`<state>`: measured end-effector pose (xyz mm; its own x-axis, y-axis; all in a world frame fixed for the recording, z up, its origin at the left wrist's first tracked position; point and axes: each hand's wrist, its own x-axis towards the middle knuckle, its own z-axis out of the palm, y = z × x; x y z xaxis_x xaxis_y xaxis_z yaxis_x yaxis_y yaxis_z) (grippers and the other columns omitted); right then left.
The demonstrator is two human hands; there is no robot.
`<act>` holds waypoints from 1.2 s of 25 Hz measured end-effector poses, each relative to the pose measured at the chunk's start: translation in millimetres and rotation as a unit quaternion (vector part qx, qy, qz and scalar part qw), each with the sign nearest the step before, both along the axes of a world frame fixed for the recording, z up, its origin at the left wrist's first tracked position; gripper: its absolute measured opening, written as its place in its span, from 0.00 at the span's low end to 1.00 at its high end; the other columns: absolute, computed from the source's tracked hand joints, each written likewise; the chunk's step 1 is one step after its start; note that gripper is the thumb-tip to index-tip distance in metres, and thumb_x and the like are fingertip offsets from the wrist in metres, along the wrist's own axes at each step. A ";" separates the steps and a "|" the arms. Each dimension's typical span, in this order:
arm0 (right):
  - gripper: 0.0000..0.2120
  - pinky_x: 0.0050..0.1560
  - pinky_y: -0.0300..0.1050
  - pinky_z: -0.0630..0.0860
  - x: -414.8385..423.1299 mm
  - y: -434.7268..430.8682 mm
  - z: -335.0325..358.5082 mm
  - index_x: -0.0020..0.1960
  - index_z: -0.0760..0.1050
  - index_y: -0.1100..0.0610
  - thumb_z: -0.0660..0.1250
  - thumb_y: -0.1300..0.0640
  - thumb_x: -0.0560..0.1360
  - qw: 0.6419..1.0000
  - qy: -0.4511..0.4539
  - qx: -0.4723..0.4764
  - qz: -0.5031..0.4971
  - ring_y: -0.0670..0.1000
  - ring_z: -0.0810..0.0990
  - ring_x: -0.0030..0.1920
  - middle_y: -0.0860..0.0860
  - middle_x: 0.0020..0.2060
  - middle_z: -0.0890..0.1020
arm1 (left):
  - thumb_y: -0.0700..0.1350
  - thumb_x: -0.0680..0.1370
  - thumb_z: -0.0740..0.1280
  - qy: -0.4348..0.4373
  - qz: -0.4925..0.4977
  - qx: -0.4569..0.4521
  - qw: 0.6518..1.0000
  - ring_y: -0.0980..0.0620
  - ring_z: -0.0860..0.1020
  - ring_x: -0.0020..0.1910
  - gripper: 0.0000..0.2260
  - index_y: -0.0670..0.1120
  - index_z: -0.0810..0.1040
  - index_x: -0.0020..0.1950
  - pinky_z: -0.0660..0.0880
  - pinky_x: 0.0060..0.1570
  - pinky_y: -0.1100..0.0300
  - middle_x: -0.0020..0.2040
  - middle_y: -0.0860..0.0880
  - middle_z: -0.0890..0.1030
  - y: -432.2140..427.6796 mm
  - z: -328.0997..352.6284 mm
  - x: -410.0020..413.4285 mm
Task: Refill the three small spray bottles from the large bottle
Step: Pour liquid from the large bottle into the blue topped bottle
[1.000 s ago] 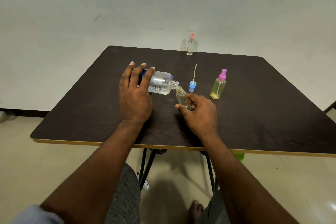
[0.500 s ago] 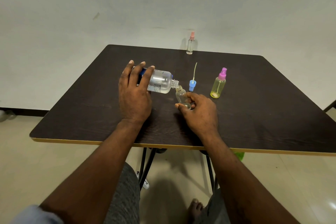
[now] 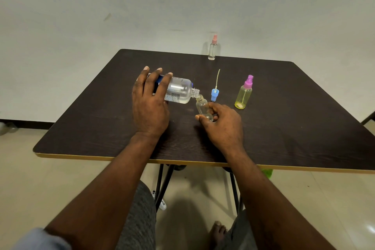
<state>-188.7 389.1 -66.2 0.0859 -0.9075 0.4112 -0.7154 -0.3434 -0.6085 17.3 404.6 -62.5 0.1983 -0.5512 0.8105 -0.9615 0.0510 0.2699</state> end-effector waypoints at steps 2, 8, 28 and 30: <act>0.24 0.53 0.54 0.82 -0.1 -0.3 -0.1 0.66 0.81 0.47 0.77 0.41 0.73 1.000 0.000 0.001 0.000 0.50 0.81 0.53 0.45 0.52 0.85 | 0.35 0.76 0.74 0.000 0.001 0.000 1.000 0.39 0.62 0.80 0.28 0.47 0.75 0.75 0.67 0.73 0.37 0.76 0.43 0.72 0.3 0.1 -0.2; 0.24 0.53 0.54 0.82 -0.4 -0.5 0.2 0.66 0.81 0.48 0.77 0.41 0.73 1.000 0.005 0.000 0.003 0.50 0.81 0.52 0.45 0.51 0.84 | 0.34 0.75 0.74 0.004 -0.001 -0.003 1.000 0.38 0.62 0.80 0.28 0.46 0.75 0.75 0.67 0.73 0.36 0.76 0.43 0.72 0.7 0.3 -0.9; 0.21 0.52 0.54 0.81 -0.7 0.2 -0.7 0.64 0.82 0.46 0.76 0.42 0.73 1.000 -0.005 -0.005 0.006 0.50 0.81 0.50 0.44 0.49 0.84 | 0.34 0.76 0.73 0.004 -0.002 -0.008 1.000 0.38 0.64 0.79 0.27 0.46 0.76 0.74 0.68 0.72 0.36 0.75 0.43 0.73 1.1 1.7 -1.2; 0.21 0.52 0.54 0.81 -0.6 0.0 -0.7 0.63 0.82 0.46 0.76 0.42 0.73 1.000 -0.006 -0.005 0.008 0.51 0.81 0.50 0.44 0.49 0.84 | 0.34 0.76 0.72 0.004 -0.002 -0.009 1.000 0.38 0.64 0.79 0.26 0.45 0.76 0.74 0.68 0.72 0.36 0.75 0.42 0.73 1.3 2.3 -1.4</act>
